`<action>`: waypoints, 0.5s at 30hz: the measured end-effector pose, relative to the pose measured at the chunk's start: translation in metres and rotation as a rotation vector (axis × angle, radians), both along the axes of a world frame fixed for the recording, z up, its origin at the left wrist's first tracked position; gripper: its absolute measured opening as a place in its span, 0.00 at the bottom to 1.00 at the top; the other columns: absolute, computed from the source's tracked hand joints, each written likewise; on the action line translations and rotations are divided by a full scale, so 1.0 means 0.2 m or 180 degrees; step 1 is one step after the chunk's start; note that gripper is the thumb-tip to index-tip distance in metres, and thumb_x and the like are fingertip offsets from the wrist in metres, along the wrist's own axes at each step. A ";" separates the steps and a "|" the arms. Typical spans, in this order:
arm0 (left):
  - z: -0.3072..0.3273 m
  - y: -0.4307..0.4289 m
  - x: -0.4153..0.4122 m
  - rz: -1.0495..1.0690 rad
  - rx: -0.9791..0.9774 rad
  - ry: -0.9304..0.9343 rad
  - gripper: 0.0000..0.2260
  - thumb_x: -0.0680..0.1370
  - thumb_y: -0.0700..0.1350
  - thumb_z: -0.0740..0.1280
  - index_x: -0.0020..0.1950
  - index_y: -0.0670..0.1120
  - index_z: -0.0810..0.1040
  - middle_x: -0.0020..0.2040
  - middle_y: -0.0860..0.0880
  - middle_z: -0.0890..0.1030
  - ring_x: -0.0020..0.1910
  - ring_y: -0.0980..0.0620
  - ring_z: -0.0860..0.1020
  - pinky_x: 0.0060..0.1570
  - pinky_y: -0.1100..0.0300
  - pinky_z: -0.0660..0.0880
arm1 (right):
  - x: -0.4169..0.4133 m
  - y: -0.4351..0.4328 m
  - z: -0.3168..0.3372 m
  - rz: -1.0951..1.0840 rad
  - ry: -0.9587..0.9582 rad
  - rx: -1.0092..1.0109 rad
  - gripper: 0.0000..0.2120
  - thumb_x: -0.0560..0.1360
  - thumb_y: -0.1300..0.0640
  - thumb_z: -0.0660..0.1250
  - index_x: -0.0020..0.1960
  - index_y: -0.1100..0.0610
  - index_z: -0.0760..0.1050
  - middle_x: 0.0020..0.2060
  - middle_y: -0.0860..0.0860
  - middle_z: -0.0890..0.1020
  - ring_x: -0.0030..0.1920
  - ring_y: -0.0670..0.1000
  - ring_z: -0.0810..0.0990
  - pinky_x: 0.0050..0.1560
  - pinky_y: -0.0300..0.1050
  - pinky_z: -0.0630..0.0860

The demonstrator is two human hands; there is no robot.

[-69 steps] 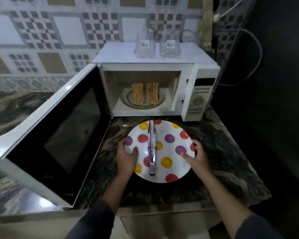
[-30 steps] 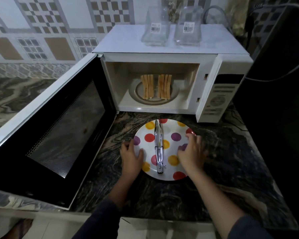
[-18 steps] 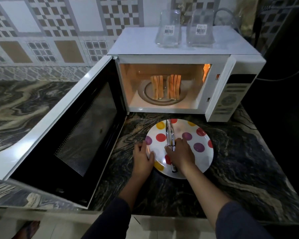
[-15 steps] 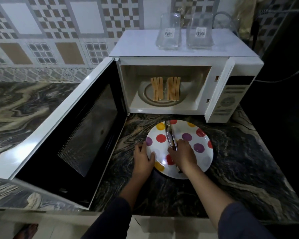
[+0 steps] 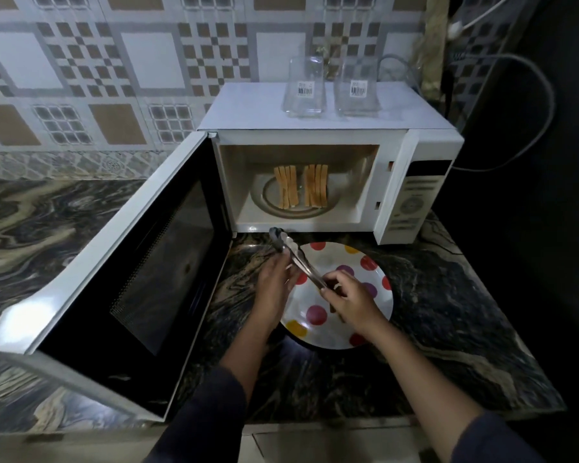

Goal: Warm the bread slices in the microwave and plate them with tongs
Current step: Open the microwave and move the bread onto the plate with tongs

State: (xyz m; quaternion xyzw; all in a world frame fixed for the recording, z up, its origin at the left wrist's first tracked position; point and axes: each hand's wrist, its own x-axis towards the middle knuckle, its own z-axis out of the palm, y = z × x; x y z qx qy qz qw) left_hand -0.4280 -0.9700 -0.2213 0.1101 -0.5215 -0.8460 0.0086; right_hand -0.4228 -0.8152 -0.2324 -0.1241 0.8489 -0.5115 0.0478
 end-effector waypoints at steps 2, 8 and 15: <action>0.02 0.00 0.01 -0.0129 -0.0106 0.0156 0.08 0.78 0.44 0.63 0.49 0.40 0.77 0.46 0.43 0.82 0.45 0.50 0.80 0.47 0.56 0.77 | 0.02 0.01 0.00 0.0091 0.0046 0.0019 0.05 0.75 0.61 0.66 0.49 0.53 0.74 0.46 0.52 0.77 0.43 0.50 0.78 0.42 0.41 0.75; 0.06 -0.02 0.00 0.0100 0.0185 0.0183 0.04 0.78 0.40 0.64 0.47 0.41 0.77 0.46 0.41 0.81 0.47 0.47 0.81 0.40 0.62 0.79 | 0.08 0.07 0.03 0.0149 -0.0319 -0.0054 0.15 0.75 0.64 0.64 0.61 0.56 0.72 0.51 0.51 0.75 0.44 0.50 0.79 0.37 0.37 0.76; 0.04 -0.01 0.00 -0.0122 0.0017 0.0178 0.05 0.78 0.42 0.65 0.48 0.42 0.77 0.45 0.44 0.83 0.49 0.47 0.81 0.51 0.53 0.77 | 0.11 0.06 0.06 0.0312 -0.0781 -0.0033 0.05 0.78 0.56 0.61 0.48 0.47 0.68 0.39 0.48 0.75 0.34 0.46 0.74 0.34 0.34 0.71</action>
